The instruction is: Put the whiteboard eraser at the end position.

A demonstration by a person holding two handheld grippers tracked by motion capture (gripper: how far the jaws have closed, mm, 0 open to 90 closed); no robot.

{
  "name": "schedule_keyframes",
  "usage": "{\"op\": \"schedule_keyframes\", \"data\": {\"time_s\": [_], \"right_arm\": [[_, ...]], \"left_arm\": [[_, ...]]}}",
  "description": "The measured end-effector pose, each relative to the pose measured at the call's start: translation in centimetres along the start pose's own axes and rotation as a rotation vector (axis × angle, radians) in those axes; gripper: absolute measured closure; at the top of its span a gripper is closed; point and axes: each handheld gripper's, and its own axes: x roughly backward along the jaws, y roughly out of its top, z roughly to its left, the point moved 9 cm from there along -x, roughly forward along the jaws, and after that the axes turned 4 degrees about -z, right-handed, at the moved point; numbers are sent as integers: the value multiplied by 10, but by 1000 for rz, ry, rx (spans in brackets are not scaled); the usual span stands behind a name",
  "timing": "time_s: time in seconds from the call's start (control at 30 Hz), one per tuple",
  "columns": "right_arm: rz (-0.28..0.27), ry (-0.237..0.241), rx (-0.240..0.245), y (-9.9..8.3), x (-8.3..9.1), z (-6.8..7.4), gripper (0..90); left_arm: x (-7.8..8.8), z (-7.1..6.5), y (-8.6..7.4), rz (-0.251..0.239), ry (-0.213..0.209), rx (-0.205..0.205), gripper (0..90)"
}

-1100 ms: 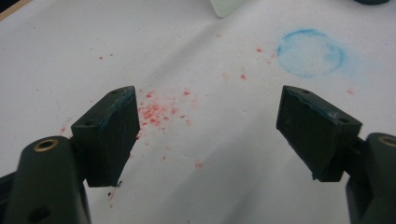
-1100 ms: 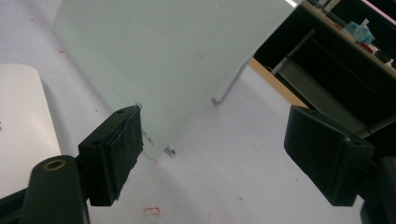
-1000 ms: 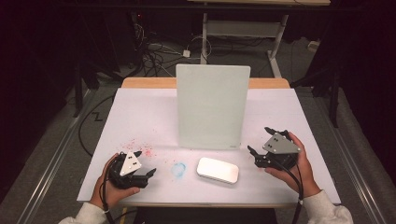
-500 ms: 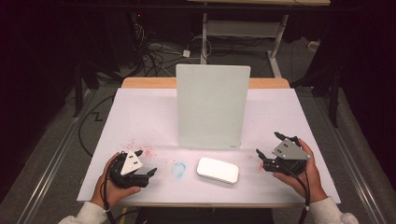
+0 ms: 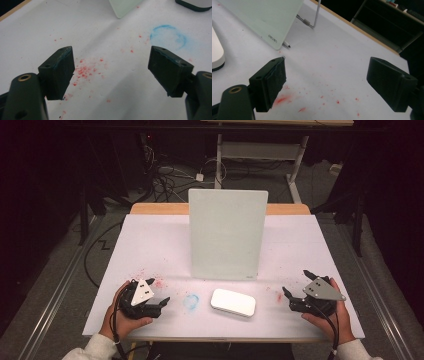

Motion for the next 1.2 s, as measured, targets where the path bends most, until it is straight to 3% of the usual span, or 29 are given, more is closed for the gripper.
{"op": "schedule_keyframes", "data": {"time_s": [0.3,0.67,1.0,1.2], "right_arm": [[20,39,-16,-16,0,6,162],[-30,6,-12,-4,9,5,162],[-32,-8,-5,-6,14,3,162],[-45,-15,-26,-4,16,1,161]], "left_arm": [[-1,0,4,-13,22,-8,200],[2,-2,6,-23,26,-24,192],[-4,-4,9,-18,12,-33,192],[-1,-5,9,-24,16,-33,192]]}}
